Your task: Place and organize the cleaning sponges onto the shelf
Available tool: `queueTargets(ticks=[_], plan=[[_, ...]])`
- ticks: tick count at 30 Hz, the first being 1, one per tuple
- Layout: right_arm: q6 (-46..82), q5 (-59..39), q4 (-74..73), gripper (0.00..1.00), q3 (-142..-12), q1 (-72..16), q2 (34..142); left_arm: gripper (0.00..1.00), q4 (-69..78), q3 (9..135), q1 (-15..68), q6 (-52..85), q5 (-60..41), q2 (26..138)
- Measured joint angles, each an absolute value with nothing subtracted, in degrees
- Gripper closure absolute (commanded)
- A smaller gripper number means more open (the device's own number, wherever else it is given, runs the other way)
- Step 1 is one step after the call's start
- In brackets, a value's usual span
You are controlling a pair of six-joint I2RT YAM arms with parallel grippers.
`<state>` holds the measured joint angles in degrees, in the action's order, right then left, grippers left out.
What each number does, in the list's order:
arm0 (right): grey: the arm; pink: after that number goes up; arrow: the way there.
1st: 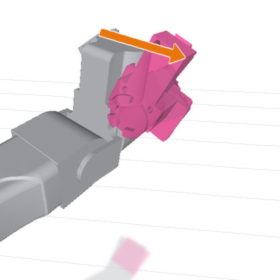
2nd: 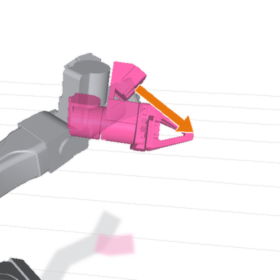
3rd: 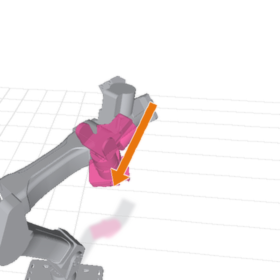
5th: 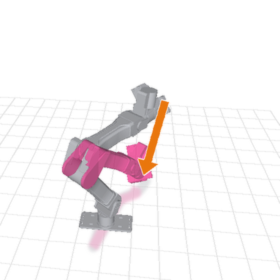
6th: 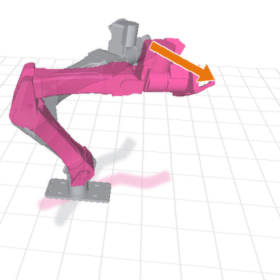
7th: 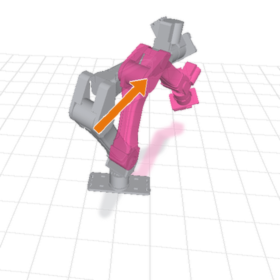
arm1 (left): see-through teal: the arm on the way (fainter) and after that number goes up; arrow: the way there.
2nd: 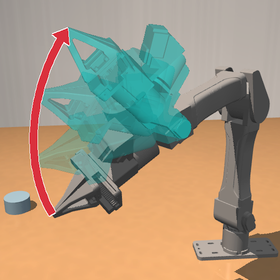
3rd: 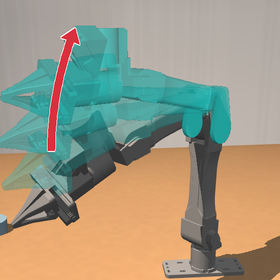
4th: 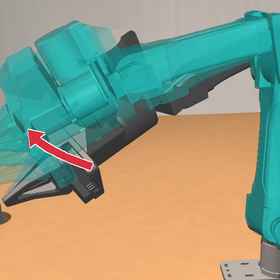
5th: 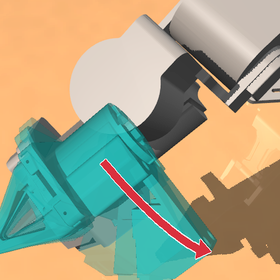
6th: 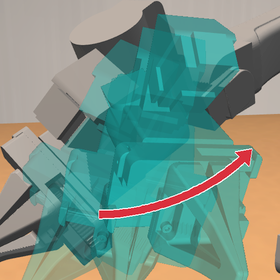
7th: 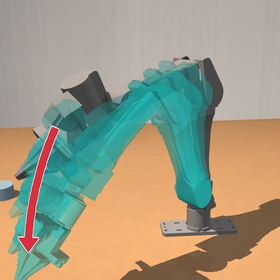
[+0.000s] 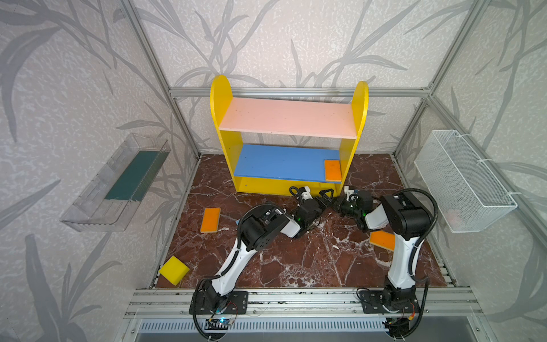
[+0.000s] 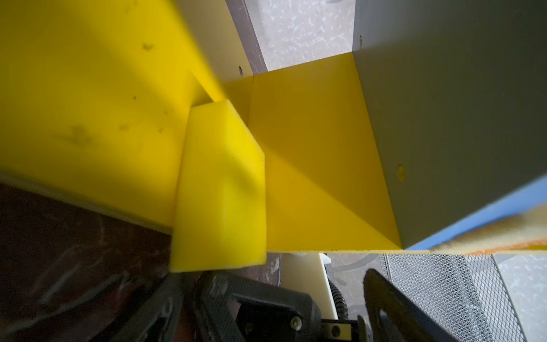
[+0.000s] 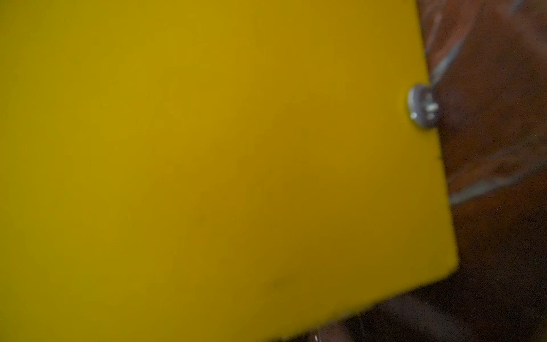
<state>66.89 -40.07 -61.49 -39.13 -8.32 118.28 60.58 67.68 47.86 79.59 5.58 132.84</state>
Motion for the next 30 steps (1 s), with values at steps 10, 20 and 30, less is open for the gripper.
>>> queueTargets(ticks=[10, 20, 30], plan=[[67.1, -39.5, -61.8, 1.00, -39.7, -8.3, 118.7, 0.06, 61.8, 64.6, 47.8, 79.7, 5.5, 131.4], [67.2, -39.5, -62.0, 0.98, -38.7, -8.3, 118.1, 0.47, 61.8, 58.9, 47.2, 78.0, 5.8, 129.2], [66.1, -38.9, -61.3, 0.69, -32.3, -8.8, 108.4, 0.87, 63.4, 51.7, 46.2, 75.8, 6.6, 126.1]])
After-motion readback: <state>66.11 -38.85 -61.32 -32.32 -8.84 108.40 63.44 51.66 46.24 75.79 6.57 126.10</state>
